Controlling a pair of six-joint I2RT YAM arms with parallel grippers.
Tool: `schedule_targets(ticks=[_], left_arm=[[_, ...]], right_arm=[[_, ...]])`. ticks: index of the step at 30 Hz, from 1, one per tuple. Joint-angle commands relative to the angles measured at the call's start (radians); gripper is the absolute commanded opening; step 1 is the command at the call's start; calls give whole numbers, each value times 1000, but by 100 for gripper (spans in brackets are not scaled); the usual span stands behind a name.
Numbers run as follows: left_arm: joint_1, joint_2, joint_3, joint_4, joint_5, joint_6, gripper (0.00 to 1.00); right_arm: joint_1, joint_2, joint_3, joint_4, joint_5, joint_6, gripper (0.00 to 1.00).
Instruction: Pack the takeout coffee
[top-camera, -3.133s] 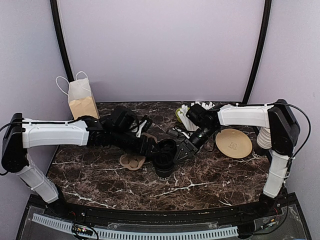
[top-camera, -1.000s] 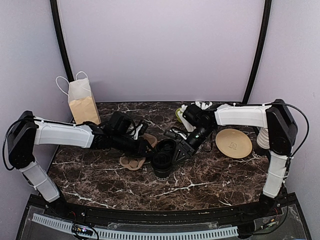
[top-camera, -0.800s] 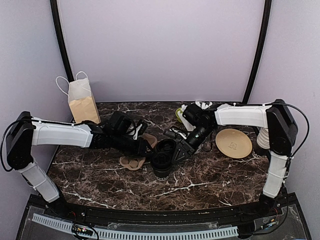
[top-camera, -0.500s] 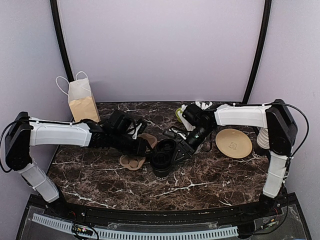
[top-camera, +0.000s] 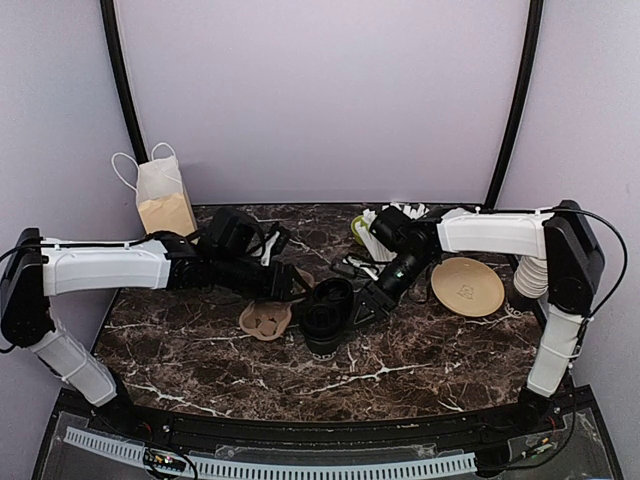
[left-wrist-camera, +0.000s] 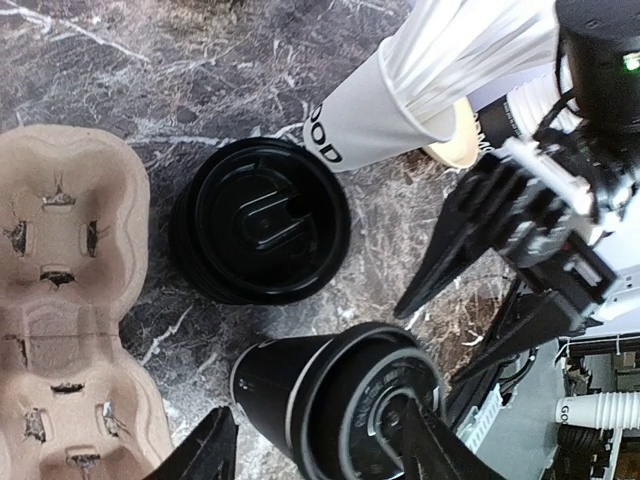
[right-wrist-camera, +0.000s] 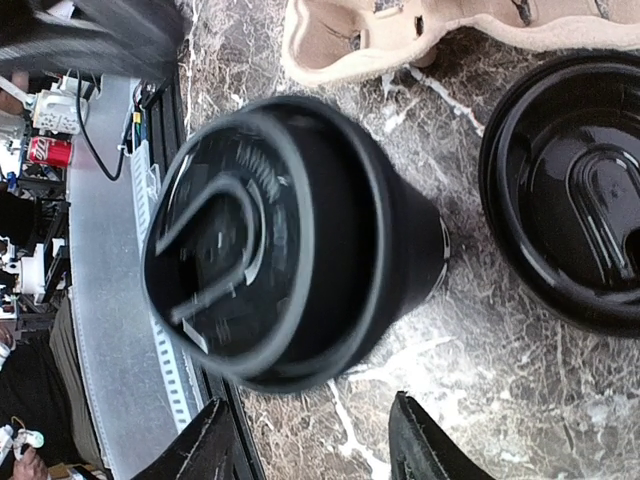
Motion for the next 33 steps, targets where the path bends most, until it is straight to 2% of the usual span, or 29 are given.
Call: schedule_targets(ticks=[1, 5, 12, 23, 33], left_arm=[[-5, -86, -13, -65, -16, -15, 60], [-4, -132, -56, -123, -17, -86, 60], [-6, -224, -196, -71, 55, -222, 53], [-9, -151, -223, 81, 159, -251, 48], [-9, -51, -173, 81, 171, -219, 47]], right_arm=[[11, -43, -25, 0, 26, -32, 54], [11, -47, -13, 9, 62, -38, 47], [11, -22, 36, 35, 158, -16, 41], [11, 0, 58, 41, 199, -10, 41], [11, -11, 56, 31, 165, -18, 41]])
